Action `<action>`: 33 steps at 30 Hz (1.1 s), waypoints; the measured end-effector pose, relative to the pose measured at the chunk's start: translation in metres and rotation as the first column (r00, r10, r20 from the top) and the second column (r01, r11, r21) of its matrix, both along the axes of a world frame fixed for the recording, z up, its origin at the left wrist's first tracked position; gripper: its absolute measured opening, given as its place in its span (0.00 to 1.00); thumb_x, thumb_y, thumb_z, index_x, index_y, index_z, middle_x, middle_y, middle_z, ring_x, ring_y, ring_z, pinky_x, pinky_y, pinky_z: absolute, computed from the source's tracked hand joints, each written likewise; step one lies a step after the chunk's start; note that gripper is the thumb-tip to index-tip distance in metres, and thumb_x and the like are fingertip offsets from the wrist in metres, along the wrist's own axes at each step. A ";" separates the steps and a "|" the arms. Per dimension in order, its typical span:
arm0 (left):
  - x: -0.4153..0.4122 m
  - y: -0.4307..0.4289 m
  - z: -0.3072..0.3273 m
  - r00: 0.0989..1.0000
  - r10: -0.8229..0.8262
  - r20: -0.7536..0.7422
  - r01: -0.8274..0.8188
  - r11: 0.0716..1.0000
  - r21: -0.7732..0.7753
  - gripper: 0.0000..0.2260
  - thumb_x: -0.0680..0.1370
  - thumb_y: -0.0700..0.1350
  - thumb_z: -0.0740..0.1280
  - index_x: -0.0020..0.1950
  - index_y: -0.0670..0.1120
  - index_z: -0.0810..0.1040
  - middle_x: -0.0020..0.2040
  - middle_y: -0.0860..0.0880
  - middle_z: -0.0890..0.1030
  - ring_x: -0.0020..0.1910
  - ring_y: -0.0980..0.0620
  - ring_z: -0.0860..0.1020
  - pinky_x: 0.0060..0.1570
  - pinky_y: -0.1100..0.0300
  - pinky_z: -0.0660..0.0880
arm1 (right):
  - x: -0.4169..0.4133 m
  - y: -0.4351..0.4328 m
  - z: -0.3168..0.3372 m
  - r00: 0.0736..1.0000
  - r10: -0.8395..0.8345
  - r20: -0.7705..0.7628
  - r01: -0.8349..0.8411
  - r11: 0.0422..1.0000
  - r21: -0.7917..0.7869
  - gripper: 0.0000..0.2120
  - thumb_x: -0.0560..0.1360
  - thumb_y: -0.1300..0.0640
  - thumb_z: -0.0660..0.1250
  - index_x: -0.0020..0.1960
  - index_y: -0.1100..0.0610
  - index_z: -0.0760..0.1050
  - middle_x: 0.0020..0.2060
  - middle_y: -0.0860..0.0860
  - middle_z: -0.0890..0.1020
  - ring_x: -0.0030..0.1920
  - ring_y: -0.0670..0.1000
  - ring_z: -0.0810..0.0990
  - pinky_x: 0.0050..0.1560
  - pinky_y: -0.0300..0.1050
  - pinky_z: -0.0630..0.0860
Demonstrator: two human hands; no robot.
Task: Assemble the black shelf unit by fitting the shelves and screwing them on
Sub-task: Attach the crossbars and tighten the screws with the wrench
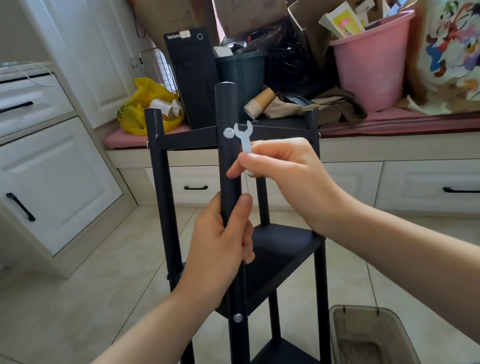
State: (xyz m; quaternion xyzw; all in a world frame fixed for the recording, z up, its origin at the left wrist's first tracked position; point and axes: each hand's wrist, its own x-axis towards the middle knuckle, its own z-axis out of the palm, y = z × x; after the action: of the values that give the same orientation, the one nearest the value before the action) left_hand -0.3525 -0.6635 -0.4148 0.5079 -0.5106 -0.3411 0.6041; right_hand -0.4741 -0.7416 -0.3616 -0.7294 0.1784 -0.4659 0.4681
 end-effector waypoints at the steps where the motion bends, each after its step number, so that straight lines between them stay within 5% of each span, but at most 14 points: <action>1: 0.000 0.001 0.000 1.000 -0.005 -0.003 0.005 1.000 0.000 0.10 0.74 0.61 0.65 0.36 0.58 0.75 0.29 0.47 0.69 0.25 0.53 0.67 0.26 0.62 0.69 | 0.000 -0.001 -0.001 1.000 -0.015 -0.003 0.015 1.000 0.002 0.12 0.80 0.63 0.64 0.42 0.63 0.83 0.40 0.50 0.84 0.46 0.43 0.81 0.50 0.36 0.75; 5: 0.002 0.004 0.001 1.000 -0.016 -0.006 0.016 1.000 0.003 0.10 0.73 0.62 0.65 0.35 0.60 0.75 0.29 0.49 0.69 0.24 0.54 0.67 0.26 0.61 0.69 | -0.003 -0.009 -0.008 0.995 -0.095 -0.034 0.096 0.995 0.034 0.13 0.80 0.60 0.64 0.40 0.59 0.82 0.44 0.50 0.80 0.47 0.48 0.79 0.48 0.45 0.76; 9: 0.007 0.003 0.001 1.000 -0.016 0.022 0.015 1.000 0.007 0.10 0.73 0.62 0.65 0.35 0.60 0.75 0.29 0.50 0.70 0.24 0.54 0.67 0.27 0.62 0.70 | -0.007 -0.013 -0.013 0.986 -0.142 -0.085 0.145 0.989 0.036 0.13 0.80 0.59 0.65 0.41 0.59 0.84 0.37 0.52 0.77 0.39 0.43 0.73 0.42 0.40 0.72; 13: 0.017 0.001 0.001 0.999 -0.037 0.011 0.037 0.999 0.033 0.09 0.73 0.63 0.65 0.36 0.61 0.77 0.29 0.51 0.70 0.24 0.54 0.67 0.28 0.63 0.71 | -0.008 -0.014 -0.017 0.964 -0.130 -0.234 0.143 0.989 0.042 0.11 0.79 0.59 0.65 0.44 0.58 0.85 0.27 0.39 0.78 0.33 0.36 0.75 0.44 0.33 0.70; 16: 0.023 -0.001 0.002 0.999 -0.043 0.009 0.042 0.998 0.049 0.10 0.73 0.63 0.66 0.38 0.59 0.77 0.29 0.51 0.70 0.24 0.55 0.67 0.28 0.63 0.71 | -0.005 -0.014 -0.021 0.952 -0.093 -0.291 0.126 0.987 0.096 0.10 0.79 0.57 0.66 0.46 0.58 0.85 0.28 0.51 0.72 0.32 0.49 0.69 0.40 0.44 0.72; 18: 0.026 -0.002 0.003 0.999 -0.039 0.020 0.038 0.998 0.052 0.10 0.74 0.62 0.65 0.37 0.59 0.77 0.29 0.52 0.70 0.24 0.55 0.67 0.28 0.63 0.71 | -0.001 -0.015 -0.021 0.950 -0.080 -0.303 0.121 0.985 0.121 0.10 0.79 0.57 0.65 0.46 0.58 0.85 0.29 0.53 0.70 0.32 0.48 0.69 0.39 0.44 0.73; 25: 0.035 -0.005 0.003 0.998 -0.048 0.032 0.046 0.997 0.069 0.15 0.83 0.55 0.61 0.37 0.61 0.78 0.28 0.51 0.69 0.24 0.54 0.67 0.27 0.63 0.71 | 0.019 -0.019 -0.021 0.941 -0.057 -0.334 0.122 0.976 0.179 0.11 0.80 0.57 0.64 0.47 0.59 0.85 0.27 0.40 0.72 0.34 0.47 0.71 0.40 0.44 0.73; 33: 0.046 -0.008 0.003 0.999 -0.022 0.044 0.018 0.995 0.093 0.19 0.74 0.62 0.64 0.43 0.45 0.71 0.28 0.51 0.69 0.24 0.53 0.67 0.27 0.62 0.71 | 0.040 -0.023 -0.018 0.964 -0.045 -0.264 0.101 0.974 0.203 0.11 0.80 0.56 0.64 0.45 0.56 0.84 0.25 0.39 0.73 0.34 0.47 0.70 0.39 0.44 0.70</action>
State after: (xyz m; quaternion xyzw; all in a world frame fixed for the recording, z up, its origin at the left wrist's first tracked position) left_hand -0.3064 -0.6711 -0.4117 0.5379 -0.5128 -0.3589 0.5647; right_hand -0.4341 -0.7645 -0.3797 -0.7217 0.3139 -0.3624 0.4993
